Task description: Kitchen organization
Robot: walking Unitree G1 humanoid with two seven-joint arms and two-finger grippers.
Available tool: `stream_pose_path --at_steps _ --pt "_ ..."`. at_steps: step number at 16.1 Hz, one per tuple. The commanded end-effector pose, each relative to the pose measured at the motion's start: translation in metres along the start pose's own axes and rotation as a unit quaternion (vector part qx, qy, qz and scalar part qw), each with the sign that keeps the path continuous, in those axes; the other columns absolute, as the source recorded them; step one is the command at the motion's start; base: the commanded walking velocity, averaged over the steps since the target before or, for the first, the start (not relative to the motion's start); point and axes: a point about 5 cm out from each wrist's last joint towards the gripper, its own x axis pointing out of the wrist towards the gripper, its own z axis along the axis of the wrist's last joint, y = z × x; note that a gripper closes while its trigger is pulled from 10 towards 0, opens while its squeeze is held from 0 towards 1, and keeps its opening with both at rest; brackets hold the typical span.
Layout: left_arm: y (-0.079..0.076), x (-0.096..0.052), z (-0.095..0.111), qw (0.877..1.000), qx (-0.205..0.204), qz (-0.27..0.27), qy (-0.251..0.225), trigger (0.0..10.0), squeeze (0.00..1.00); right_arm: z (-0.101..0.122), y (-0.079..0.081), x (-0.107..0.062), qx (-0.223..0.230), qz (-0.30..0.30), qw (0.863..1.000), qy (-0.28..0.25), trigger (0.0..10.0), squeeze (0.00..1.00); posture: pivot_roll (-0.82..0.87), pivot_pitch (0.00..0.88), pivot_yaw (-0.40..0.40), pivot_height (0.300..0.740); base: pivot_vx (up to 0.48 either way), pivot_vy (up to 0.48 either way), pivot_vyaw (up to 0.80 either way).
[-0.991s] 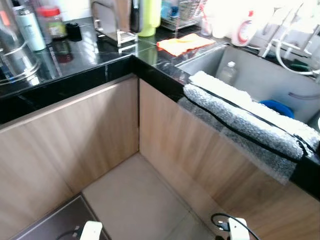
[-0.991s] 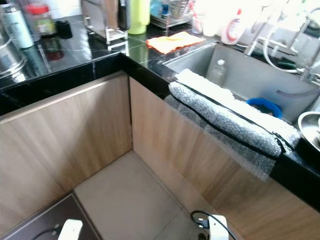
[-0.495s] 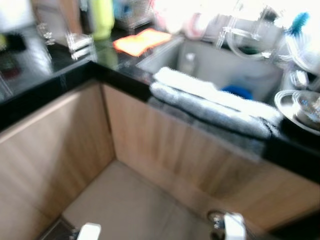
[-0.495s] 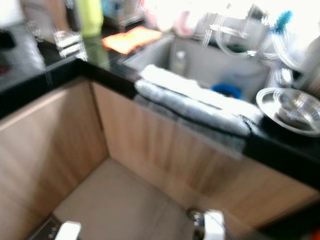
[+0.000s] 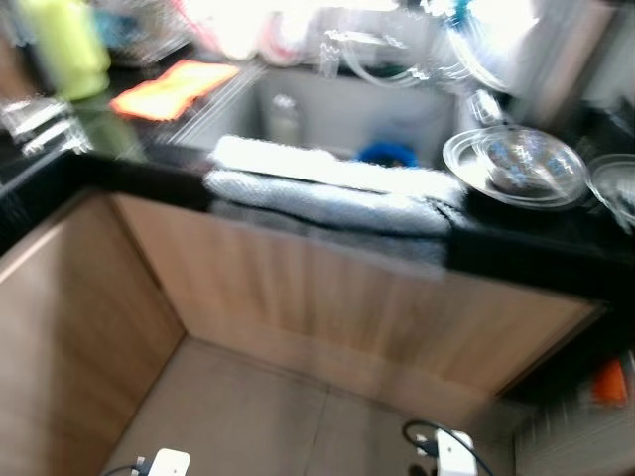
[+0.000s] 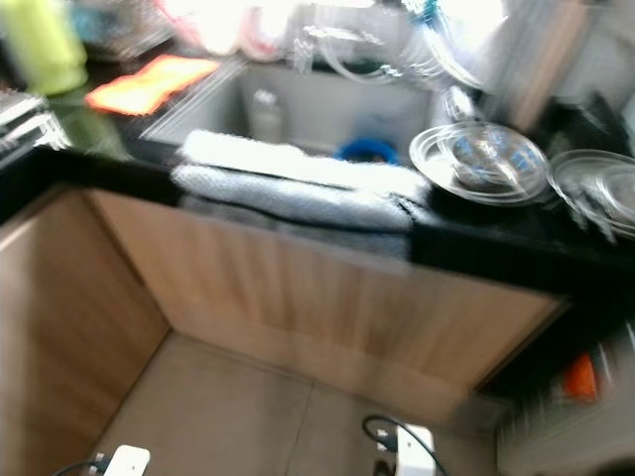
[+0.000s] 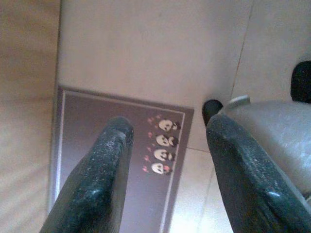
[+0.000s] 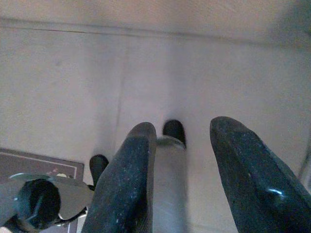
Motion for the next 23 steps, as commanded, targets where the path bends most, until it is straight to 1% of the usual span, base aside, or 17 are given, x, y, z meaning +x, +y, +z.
stream_pose_path --at_steps 1,5,10,16,23 --pt "-0.0001 -0.0006 -0.0035 1.000 0.005 -0.003 0.008 10.0 0.00 -0.0027 -0.0005 -0.0005 -0.004 -0.001 1.000 0.006 10.0 0.00 0.06 0.073 0.041 0.740 0.000 0.000 -0.74" --pt "-0.0017 -0.0004 -0.0029 1.000 0.004 -0.008 0.006 10.0 0.00 -0.0010 -0.0051 -0.0008 -0.004 -0.007 1.000 0.003 10.0 0.00 0.07 0.072 0.034 0.740 0.000 0.000 -0.74" --pt "0.0026 -0.0015 -0.0054 1.000 0.003 -0.002 0.008 10.0 0.00 -0.0008 -0.0044 -0.0006 -0.006 -0.005 1.000 0.005 10.0 0.00 0.07 0.070 0.034 0.740 0.000 0.000 -0.74" --pt "0.0003 -0.0010 -0.0043 1.000 0.004 -0.007 0.006 10.0 0.00 -0.0026 -0.0070 -0.0013 -0.011 -0.006 1.000 0.009 10.0 0.00 0.07 0.053 0.024 0.740 0.000 0.000 -0.74" --pt "-0.0014 -0.0012 -0.0053 1.000 -0.007 -0.007 0.004 10.0 0.00 0.0025 -0.0056 -0.0001 -0.019 -0.001 1.000 0.004 10.0 0.00 0.07 0.044 0.012 0.740 0.000 0.000 -0.74"
